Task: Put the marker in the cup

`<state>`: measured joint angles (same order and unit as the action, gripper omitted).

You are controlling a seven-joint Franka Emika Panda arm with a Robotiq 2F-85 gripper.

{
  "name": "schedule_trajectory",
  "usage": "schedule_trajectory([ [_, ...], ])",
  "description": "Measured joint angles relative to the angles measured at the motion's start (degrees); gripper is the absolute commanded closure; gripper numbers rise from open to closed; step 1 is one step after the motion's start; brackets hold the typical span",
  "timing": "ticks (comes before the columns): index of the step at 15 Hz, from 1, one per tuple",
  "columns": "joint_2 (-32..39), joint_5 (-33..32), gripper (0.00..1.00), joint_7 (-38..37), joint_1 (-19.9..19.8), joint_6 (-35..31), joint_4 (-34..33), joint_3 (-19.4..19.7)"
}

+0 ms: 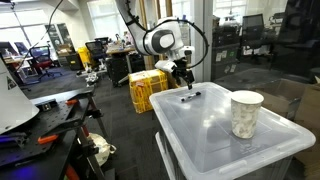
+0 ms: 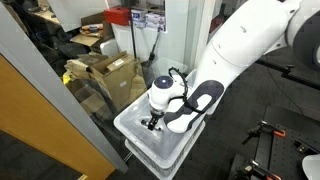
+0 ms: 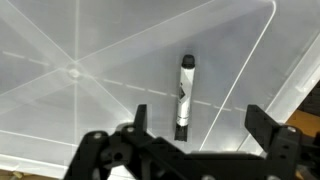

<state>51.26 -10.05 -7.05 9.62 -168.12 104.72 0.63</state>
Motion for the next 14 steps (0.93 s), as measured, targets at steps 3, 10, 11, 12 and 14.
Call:
schedule_trajectory([
  [3, 3.1, 0.1, 0.0, 2.7, -1.3, 0.0, -3.5, -0.9],
  [10, 8.9, 0.7, 0.0, 8.2, -6.2, 1.2, -11.2, -5.7],
  [11, 9.7, 1.0, 0.0, 8.7, -6.7, 1.9, -12.4, -6.3],
  [12, 10.4, 1.5, 0.0, 9.3, -7.1, 2.9, -13.7, -6.8],
  [14, 11.8, 2.6, 0.0, 10.0, -7.6, 5.6, -16.3, -7.4],
])
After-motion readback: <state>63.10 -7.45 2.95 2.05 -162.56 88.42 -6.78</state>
